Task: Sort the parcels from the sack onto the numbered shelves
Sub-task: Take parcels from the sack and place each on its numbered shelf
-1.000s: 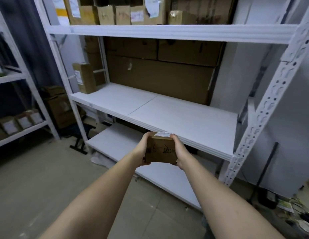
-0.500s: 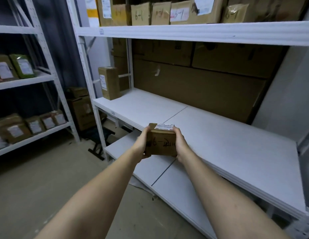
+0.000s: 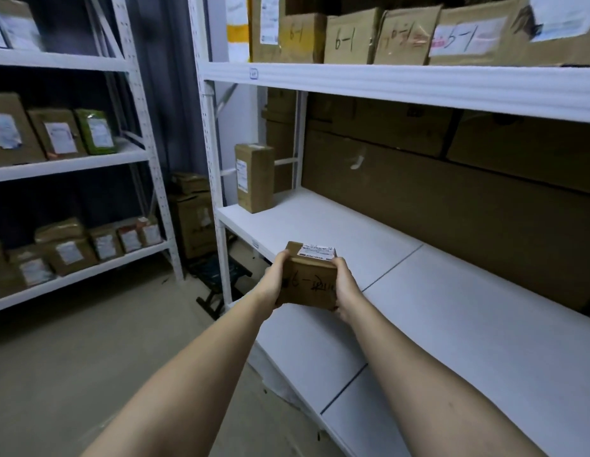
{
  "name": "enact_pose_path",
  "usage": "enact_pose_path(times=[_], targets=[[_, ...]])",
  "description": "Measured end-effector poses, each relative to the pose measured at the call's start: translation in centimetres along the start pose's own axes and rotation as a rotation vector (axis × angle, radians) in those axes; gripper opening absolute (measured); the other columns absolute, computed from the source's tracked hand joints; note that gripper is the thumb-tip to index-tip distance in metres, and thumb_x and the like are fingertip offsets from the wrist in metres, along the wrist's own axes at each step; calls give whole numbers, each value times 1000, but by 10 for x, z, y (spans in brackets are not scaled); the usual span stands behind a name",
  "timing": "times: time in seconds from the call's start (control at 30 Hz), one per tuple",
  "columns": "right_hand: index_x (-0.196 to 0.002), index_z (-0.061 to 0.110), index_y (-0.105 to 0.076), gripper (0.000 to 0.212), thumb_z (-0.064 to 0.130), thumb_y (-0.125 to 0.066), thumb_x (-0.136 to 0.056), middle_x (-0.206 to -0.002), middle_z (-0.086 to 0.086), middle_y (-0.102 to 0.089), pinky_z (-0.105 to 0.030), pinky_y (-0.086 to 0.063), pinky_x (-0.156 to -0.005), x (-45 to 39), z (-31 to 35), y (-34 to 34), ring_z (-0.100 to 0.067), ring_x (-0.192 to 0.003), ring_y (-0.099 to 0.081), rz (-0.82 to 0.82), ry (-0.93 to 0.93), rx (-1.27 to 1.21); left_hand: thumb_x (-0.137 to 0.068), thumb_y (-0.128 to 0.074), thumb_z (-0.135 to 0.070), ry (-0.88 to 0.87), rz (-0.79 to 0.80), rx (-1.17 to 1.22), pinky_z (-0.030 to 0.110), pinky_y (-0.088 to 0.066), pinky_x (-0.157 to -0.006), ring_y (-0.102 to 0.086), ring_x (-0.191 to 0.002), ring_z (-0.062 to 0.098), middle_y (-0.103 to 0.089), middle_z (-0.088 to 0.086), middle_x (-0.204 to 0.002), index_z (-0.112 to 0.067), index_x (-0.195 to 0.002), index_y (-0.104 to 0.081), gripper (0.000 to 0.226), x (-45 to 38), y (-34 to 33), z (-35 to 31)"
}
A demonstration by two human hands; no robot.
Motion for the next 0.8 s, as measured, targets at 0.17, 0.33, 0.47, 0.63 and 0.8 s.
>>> enact_pose_path(times=[0.17, 0.33, 0.47, 0.63, 0.8], targets=[[-116, 18, -60, 45, 47, -43, -87, -98, -14, -68, -25, -50, -55, -44, 13, -70, -24, -77, -65, -73, 67, 3, -86, -40, -69, 15, 39, -104, 39, -39, -99, -53, -115, 21, -60, 4, -115, -27, -115, -55, 53, -65, 57, -26], [-115, 22, -64, 66, 57, -46, -61, -102, -9, -71, -25, -51, -56, -89, 11, -143, -25, -82, -69, -152, 82, -37, -83, -47, -69, 36, 114, -113, 41, -44, -103, -57, -111, 22, -64, 8, -116, -23, -119, -59, 60, -128, 118, -58], [-120, 23, -60, 79, 64, -47, -53, -111, -10, -69, -33, -56, -72, -126, 2, -189, -28, -97, -67, -238, 91, -77, -98, -41, -46, 20, 187, -96, 26, -50, -65, -60, -79, 15, -64, 6, -87, -16, -100, -62, 37, -171, 156, -84], [-126, 17, -55, 61, 53, -48, -77, -117, -13, -64, -31, -52, -69, -152, 5, -233, -29, -101, -64, -336, 140, -110, -98, -37, -48, -27, 215, -157, 22, -44, -61, -58, -86, 11, -64, 6, -103, -12, -127, -54, 49, -223, 184, -98], [-127, 14, -54, 63, 50, -45, -75, -117, -12, -64, -40, -53, -87, -198, 10, -260, -28, -102, -63, -369, 173, -116, -102, -33, -40, -17, 281, -150, 16, -50, -52, -60, -80, 9, -63, 2, -90, -8, -128, -53, 46, -273, 196, -113]])
Point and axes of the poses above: each hand's wrist, its own x-axis away from the middle knuckle, its own y-axis out of the back of the hand, z = x × y, the point moved 3 cm from there along -x, towards the middle knuckle
